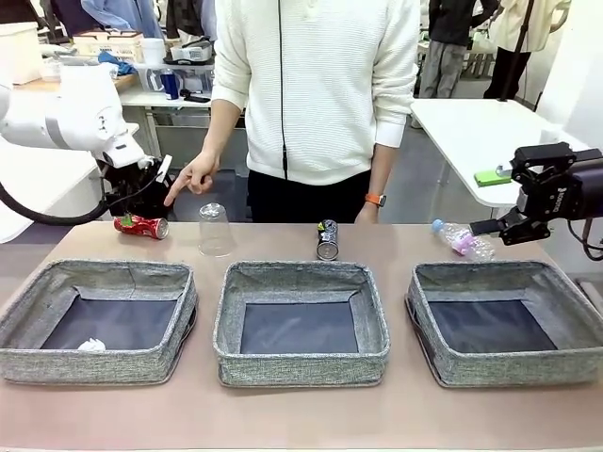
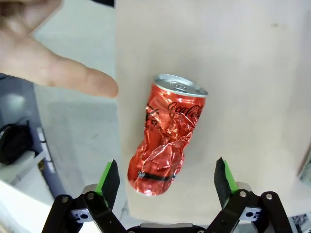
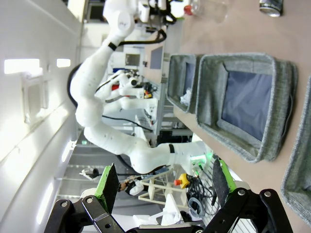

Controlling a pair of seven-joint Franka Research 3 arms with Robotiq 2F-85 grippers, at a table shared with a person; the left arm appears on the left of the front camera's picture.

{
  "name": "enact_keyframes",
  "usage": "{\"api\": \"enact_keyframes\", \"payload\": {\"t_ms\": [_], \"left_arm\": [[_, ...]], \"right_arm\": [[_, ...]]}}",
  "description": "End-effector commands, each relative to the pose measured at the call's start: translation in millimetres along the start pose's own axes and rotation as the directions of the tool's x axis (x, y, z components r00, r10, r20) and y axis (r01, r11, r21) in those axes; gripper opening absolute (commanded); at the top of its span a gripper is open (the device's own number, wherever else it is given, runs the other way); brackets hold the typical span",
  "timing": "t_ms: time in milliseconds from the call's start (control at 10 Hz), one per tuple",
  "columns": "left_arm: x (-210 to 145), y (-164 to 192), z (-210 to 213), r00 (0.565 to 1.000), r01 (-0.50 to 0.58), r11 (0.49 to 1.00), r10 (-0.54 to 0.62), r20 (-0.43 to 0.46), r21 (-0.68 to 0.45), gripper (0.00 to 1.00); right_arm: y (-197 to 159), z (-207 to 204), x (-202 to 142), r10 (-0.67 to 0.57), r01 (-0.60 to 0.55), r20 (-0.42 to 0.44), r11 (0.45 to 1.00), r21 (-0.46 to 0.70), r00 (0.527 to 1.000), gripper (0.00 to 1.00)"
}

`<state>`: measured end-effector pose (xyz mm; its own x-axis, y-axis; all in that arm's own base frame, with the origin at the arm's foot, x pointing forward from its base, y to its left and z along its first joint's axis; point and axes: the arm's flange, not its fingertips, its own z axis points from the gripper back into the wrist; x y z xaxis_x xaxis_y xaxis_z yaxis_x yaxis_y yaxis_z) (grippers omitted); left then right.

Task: Sort the waste into the appropriate baskets.
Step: Pick up the waste item pointed out by the person.

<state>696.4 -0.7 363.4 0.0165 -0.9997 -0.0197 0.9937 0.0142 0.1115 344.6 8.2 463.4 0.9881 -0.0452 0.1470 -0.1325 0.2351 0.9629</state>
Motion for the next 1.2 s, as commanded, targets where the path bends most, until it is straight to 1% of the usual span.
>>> {"api": "enact_keyframes", "payload": {"t_ms": [0,300,500,700,800,900,1000,1100], "left_arm": [[-2,20,-12,1.0,0.026,0.998,-0.026,0.006,-0.054,1.0],[-3,30,-37,1.0,0.021,0.989,-0.019,0.012,-0.143,1.0],[-4,30,-39,0.999,0.02,0.987,-0.015,0.035,-0.159,1.0],[-3,31,-39,0.999,0.019,0.986,-0.014,0.032,-0.167,1.0],[-1,30,-39,0.999,0.038,0.988,-0.032,0.038,-0.15,0.41],[-1,29,-39,0.999,0.031,0.988,-0.026,0.037,-0.151,0.42],[-1,28,-39,0.999,0.029,0.988,-0.024,0.037,-0.15,0.0],[-4,28,-39,0.999,0.024,0.989,-0.019,0.038,-0.146,0.0]], "right_arm": [[5,1,-1,-0.02,0.02,-0.005,1.0,0.001,1.0,1.0],[5,1,-1,-0.02,0.02,-0.005,1.0,0.001,1.0,1.0],[5,1,-1,-0.02,0.02,-0.005,1.0,0.001,1.0,1.0],[5,1,-1,-0.02,0.02,-0.005,1.0,0.001,1.0,1.0],[5,1,-1,-0.02,0.02,-0.005,1.0,0.001,1.0,1.0],[5,1,-1,-0.02,0.02,-0.005,1.0,0.001,1.0,1.0],[5,1,-1,-0.02,0.02,-0.005,1.0,0.001,1.0,1.0],[5,1,-1,-0.02,0.02,-0.005,1.0,0.001,1.0,1.0]]}}
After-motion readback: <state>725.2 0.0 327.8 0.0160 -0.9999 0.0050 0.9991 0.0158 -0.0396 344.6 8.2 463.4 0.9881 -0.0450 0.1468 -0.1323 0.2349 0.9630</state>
